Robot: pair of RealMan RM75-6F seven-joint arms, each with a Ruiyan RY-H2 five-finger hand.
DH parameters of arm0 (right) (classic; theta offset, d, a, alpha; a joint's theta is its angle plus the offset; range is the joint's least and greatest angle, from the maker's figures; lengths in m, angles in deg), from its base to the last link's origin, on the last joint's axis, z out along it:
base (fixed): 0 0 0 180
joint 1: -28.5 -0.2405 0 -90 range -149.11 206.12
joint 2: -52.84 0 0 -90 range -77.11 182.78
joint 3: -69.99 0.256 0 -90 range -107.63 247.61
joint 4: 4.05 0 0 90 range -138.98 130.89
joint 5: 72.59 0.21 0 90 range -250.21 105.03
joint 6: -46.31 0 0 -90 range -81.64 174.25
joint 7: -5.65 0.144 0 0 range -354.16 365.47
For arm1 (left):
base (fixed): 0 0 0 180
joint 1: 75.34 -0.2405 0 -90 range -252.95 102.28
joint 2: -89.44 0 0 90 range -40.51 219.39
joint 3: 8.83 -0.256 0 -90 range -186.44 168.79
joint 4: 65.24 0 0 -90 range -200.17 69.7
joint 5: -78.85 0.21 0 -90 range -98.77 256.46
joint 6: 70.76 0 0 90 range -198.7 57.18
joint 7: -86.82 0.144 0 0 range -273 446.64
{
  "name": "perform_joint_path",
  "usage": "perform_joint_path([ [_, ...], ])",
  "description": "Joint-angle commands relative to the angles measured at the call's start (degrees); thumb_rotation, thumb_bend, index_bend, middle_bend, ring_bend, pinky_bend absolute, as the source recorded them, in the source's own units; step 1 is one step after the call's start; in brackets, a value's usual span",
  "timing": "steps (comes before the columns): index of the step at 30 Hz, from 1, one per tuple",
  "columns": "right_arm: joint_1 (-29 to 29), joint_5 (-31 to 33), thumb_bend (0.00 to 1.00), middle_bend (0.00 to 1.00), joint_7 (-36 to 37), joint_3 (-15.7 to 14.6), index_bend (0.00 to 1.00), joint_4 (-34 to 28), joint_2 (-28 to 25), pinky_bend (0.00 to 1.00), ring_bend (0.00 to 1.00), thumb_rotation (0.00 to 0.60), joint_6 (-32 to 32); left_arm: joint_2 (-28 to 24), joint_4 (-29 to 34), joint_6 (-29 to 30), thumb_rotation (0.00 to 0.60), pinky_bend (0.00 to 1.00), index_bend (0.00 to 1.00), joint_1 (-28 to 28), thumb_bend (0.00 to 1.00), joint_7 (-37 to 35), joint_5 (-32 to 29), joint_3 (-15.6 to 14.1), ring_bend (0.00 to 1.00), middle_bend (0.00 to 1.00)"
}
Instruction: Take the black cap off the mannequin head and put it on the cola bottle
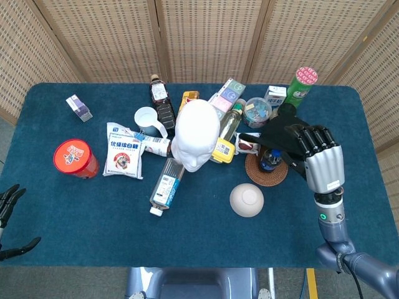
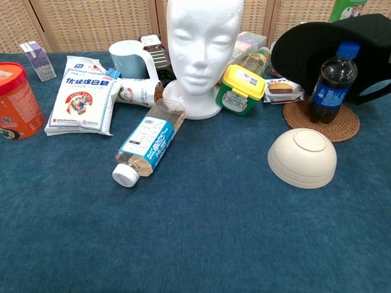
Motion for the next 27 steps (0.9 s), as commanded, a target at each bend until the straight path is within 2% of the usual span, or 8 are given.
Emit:
perform_joint_path([
  [1, 1.3, -1.3, 0.03, 0.36, -0.1, -0.4, 0.27, -3.8, -2.6, 0.36, 0.42, 0.600, -0.9, -0.1, 0.0, 0.1, 0.600, 0.00, 0.00, 0.0, 0.16, -0.1, 0.0, 0.0, 0.00, 0.00],
  [8, 3.5, -2.3, 0.00, 0.29, 2.9, -2.0, 0.26, -7.3, -7.2, 0.32, 0.34, 0.600, -0.1, -0.1, -0.2, 0.6, 0.600, 0.00, 0.00, -0.2, 0.16, -0.1, 0.4, -0.1, 0.00, 0.00],
  [11, 5.7, -1.7, 0.00, 0.25, 6.6, -3.6, 0.25, -9.4, -11.2, 0.29, 0.30, 0.600, 1.3, -0.1, -0.3, 1.0, 0.600, 0.00, 0.00, -0.4, 0.15, 0.0, 0.7, -0.2, 0.00, 0.00],
  [13, 10.0, 1.3, 0.00, 0.24, 9.5, -6.2, 0.25, -14.5, -17.0, 0.27, 0.28, 0.600, 3.5, 0.0, -0.5, 2.0, 0.600, 0.00, 0.00, -0.9, 0.15, 0.5, 1.4, -0.3, 0.00, 0.00],
  [18, 15.6, 4.2, 0.00, 0.20, 6.7, -9.3, 0.25, -25.3, -24.2, 0.20, 0.25, 0.600, 5.1, -0.1, -1.4, 3.2, 0.600, 0.00, 0.00, -1.5, 0.13, 0.8, 2.6, -0.7, 0.00, 0.00],
  [22, 20.1, 4.0, 0.00, 0.11, 5.5, -13.4, 0.18, -32.9, -29.5, 0.11, 0.13, 0.600, 6.1, -0.4, -2.5, 4.2, 0.600, 0.00, 0.00, -1.6, 0.09, 0.0, 4.2, -0.9, 0.00, 0.00],
  [24, 22.2, 2.8, 0.00, 0.08, 4.1, -15.6, 0.14, -35.5, -31.7, 0.07, 0.09, 0.600, 6.2, -0.4, -3.3, 5.1, 0.600, 0.00, 0.00, -1.6, 0.08, -1.2, 5.1, -0.8, 0.00, 0.00],
  [27, 24.5, 1.1, 0.00, 0.05, 2.0, -16.7, 0.10, -37.2, -32.2, 0.03, 0.05, 0.600, 5.1, -0.3, -4.0, 5.1, 0.600, 0.00, 0.00, -1.5, 0.08, -1.7, 5.3, -0.9, 0.00, 0.00],
])
